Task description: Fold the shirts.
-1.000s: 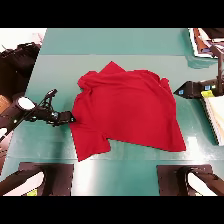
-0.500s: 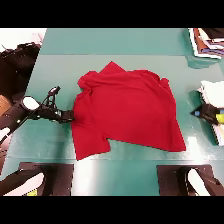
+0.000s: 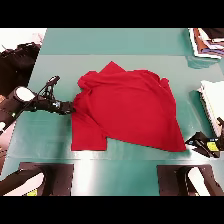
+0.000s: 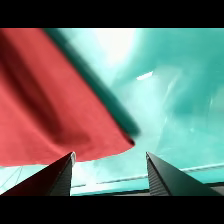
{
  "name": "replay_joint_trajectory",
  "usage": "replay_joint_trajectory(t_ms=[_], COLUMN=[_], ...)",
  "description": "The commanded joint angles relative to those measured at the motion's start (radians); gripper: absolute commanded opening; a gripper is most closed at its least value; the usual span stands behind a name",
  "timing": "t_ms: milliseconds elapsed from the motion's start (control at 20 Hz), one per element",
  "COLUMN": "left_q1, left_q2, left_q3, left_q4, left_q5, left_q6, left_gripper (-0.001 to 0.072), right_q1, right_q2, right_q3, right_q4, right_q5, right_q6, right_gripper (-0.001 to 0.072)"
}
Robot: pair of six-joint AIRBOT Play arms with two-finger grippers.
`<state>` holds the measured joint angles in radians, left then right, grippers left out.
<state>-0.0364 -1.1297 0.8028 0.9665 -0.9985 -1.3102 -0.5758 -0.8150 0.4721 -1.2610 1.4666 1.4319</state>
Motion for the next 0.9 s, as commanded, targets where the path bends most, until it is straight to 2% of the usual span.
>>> replay_joint_trajectory(t_ms=[0,150,200,250,300,350,550,700,850], left_q1=[0.0,0.0,0.0,0.0,0.0,0.0,0.0,0.0,0.0], left_q2=[0.001,0.001,0.001,0.001,0.001,0.001,0.014,0.127,0.275], left_q3=[0.007,0.007,0.007,0.007,0.007,0.007,0.008,0.031,0.192], left_q4=[-0.011,-0.012,-0.012,-0.012,-0.012,-0.012,-0.008,0.023,0.052], left_q5=[-0.014,-0.013,-0.013,-0.014,-0.015,-0.015,-0.017,-0.008,-0.055], left_q6=[0.01,0.01,0.01,0.01,0.01,0.01,0.01,0.0,-0.003], left_gripper=[0.0027,0.0027,0.0027,0.0027,0.0027,0.0027,0.0026,0.0025,0.0026], right_q1=[-0.008,0.064,0.105,0.152,0.193,0.226,0.326,0.363,0.381], right_q2=[-0.097,-0.17,-0.183,-0.192,-0.2,-0.205,-0.191,-0.078,0.049], right_q3=[0.0,0.0,0.0,0.0,0.0,0.0,0.0,0.07,0.293], right_q4=[-0.016,-0.014,-0.014,-0.015,-0.015,-0.014,-0.014,-0.012,0.068], right_q5=[-0.028,-0.06,-0.082,-0.108,-0.136,-0.158,-0.174,-0.162,-0.173], right_q6=[0.018,0.019,0.019,0.031,0.044,0.056,0.059,0.06,0.06], right_gripper=[0.0501,0.0486,0.0426,0.0426,0.0396,0.0289,0.002,0.002,0.002])
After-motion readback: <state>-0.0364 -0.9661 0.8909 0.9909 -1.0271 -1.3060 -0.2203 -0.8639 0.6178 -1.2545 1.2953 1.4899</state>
